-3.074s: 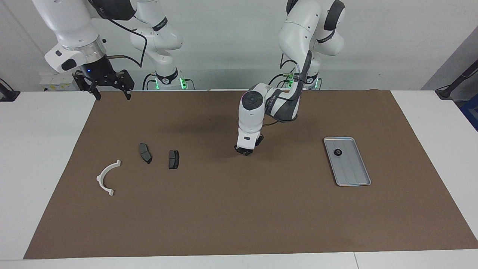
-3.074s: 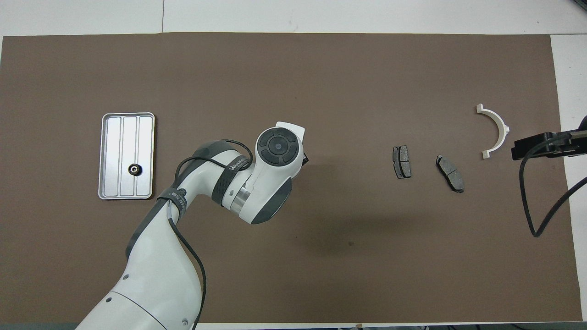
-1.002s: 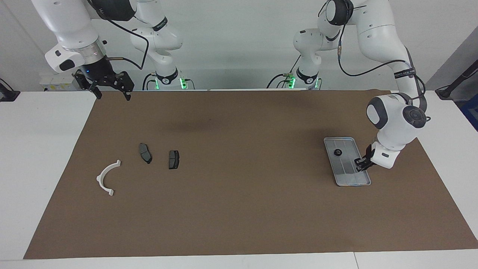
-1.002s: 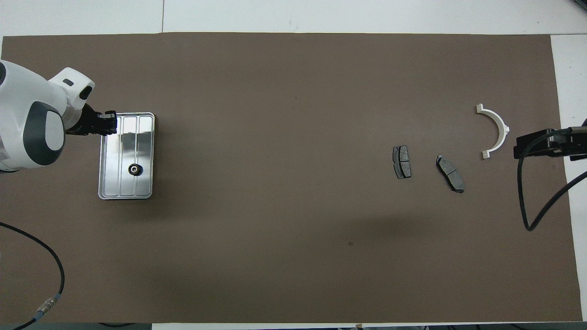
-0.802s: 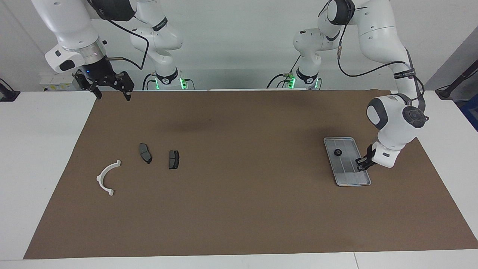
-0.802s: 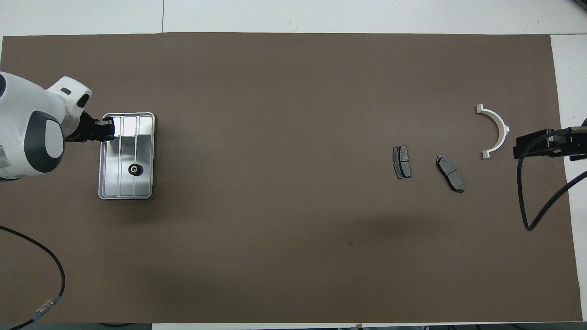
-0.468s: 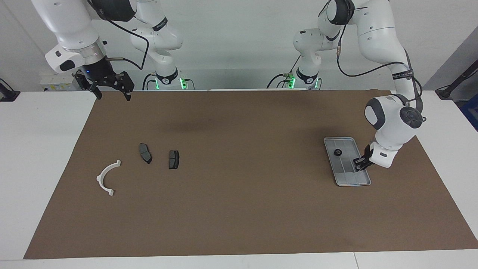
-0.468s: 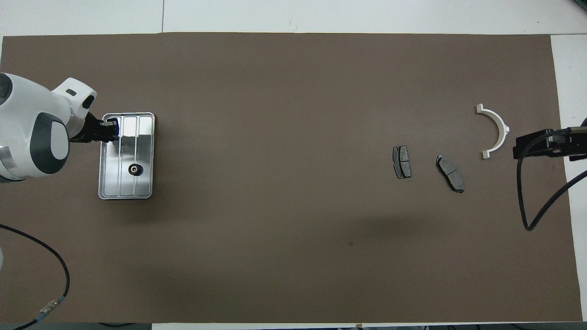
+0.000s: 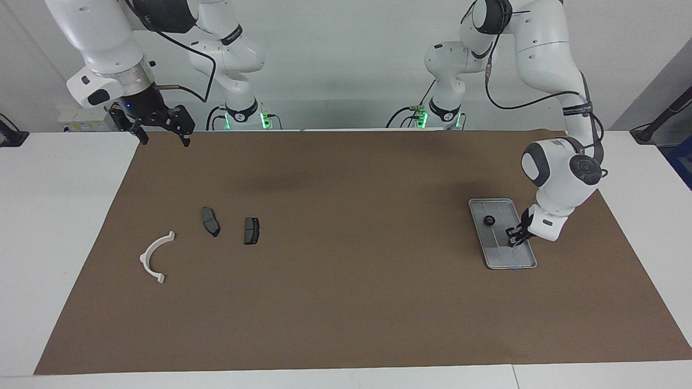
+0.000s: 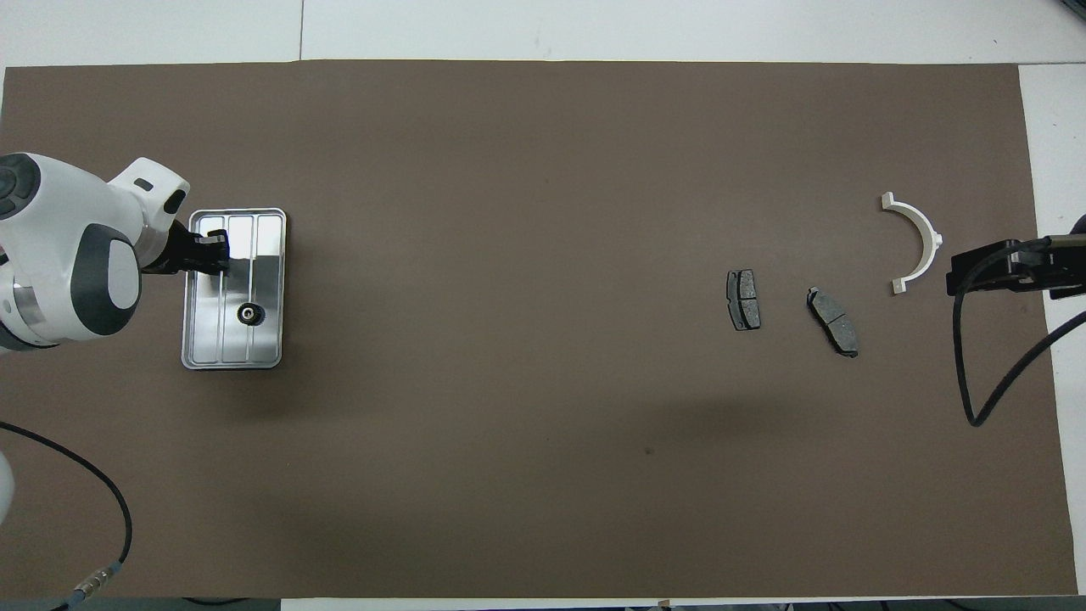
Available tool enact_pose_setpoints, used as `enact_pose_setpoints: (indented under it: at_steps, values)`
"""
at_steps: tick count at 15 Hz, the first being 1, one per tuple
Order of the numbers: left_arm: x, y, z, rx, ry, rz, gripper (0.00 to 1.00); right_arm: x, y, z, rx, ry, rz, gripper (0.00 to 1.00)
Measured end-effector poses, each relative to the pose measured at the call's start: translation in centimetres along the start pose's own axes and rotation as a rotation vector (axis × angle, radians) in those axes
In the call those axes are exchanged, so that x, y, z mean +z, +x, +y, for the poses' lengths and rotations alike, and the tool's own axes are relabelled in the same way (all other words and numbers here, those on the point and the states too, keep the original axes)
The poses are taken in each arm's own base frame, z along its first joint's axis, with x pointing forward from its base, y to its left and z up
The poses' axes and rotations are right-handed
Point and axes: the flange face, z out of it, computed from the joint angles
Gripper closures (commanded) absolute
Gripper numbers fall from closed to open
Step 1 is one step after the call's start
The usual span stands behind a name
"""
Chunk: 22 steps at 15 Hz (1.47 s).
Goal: Pick bearing gear from pile to tray
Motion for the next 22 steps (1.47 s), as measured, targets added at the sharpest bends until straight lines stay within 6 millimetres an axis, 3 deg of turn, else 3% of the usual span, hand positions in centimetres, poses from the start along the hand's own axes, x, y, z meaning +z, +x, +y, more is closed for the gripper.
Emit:
enact_pose_setpoints:
  at_steps: [5, 9, 13, 22]
  values:
    - [-1.2, 0.0, 1.1, 0.016, -0.002, -0.004, 0.0, 0.0, 0.0, 0.0, 0.0, 0.0, 0.0, 0.0]
    - [-8.0, -0.5, 1.2, 0.018, 0.005, -0.066, 0.0, 0.0, 0.0, 0.0, 0.0, 0.0, 0.0, 0.0]
    - [-14.4, -3.4, 0.9, 0.02, 0.01, -0.124, 0.0, 0.0, 0.0, 0.0, 0.0, 0.0, -0.001, 0.0]
    - [-23.9, -10.1, 0.7, 0.038, 0.015, -0.179, 0.0, 0.2, 0.1, 0.0, 0.0, 0.0, -0.003, 0.0]
